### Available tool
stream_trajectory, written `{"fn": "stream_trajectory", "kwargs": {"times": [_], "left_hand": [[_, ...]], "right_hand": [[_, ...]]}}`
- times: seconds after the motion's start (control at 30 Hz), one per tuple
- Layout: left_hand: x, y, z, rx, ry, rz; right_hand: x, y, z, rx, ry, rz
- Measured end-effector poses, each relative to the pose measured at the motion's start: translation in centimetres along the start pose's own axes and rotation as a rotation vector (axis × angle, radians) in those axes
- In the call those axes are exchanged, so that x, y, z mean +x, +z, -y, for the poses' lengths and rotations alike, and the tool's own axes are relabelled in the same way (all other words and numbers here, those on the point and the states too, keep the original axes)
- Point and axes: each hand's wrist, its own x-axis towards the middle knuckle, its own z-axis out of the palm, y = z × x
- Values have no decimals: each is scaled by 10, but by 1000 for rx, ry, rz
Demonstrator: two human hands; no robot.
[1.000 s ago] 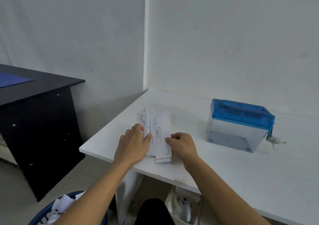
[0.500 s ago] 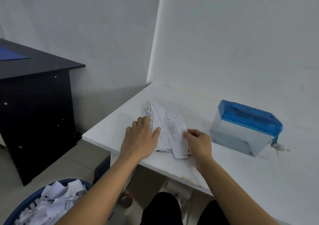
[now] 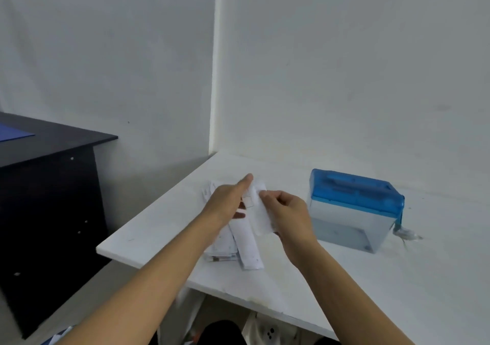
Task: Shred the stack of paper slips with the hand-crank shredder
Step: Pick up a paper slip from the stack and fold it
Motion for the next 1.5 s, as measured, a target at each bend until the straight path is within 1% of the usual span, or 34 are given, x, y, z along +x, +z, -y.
{"fn": "stream_trajectory", "kwargs": {"times": [0.07, 0.13, 0.23, 0.27, 0.3, 0.37, 0.47, 0.57, 0.63, 0.73, 0.83, 0.9, 1.0, 1.07, 1.2, 1.3, 1.37, 1.4, 1.43, 1.47, 1.5], "left_hand": [[9, 5, -3, 92, 69, -99], [12, 2, 3, 288, 58, -147], [13, -2, 25, 651, 20, -112], [12, -4, 31, 739, -9, -88], [9, -6, 34, 806, -32, -58], [6, -5, 34, 839, -58, -12], [5, -1, 30, 759, -107, -29], [8, 2, 32, 649, -116, -65], [10, 3, 33, 629, -154, -86], [9, 6, 32, 676, -150, -92], [10, 7, 34, 584, -181, -64], [11, 6, 33, 445, -209, -68], [18, -5, 33, 237, -254, -144], [22, -18, 32, 172, -260, -194], [22, -41, 33, 78, -290, -260], [17, -46, 38, -67, -317, -254], [14, -45, 42, -181, -317, -209], [14, -43, 44, -225, -310, -183], [12, -39, 43, -247, -305, -161], [11, -35, 43, -254, -296, -140], [9, -31, 41, -253, -288, -120]], "right_hand": [[0, -5, -4, -64, 10, 32], [3, -6, -15, -180, 69, 69], [7, -4, -33, -376, 140, 167], [8, -2, -36, -418, 137, 170], [9, -1, -38, -430, 125, 156], [13, -1, -43, -399, 109, 132], [13, -2, -52, -294, 108, 111], [9, -4, -60, -264, 20, 61], [8, -5, -62, -227, -19, 41], [7, -8, -62, -97, -11, -9], [7, -12, -62, -47, -5, -4], [8, -11, -63, -59, -8, 3], [7, -9, -63, -104, 4, -30], [6, -6, -64, -141, -12, -40], [3, 0, -64, -259, -66, 53], [5, 2, -67, -336, -60, 26], [3, 6, -68, -495, -127, -17], [2, 7, -67, -560, -196, -57], [0, 8, -66, -569, -270, -88], [-1, 9, -63, -543, -326, -77], [-2, 10, -62, -506, -360, -28]]}}
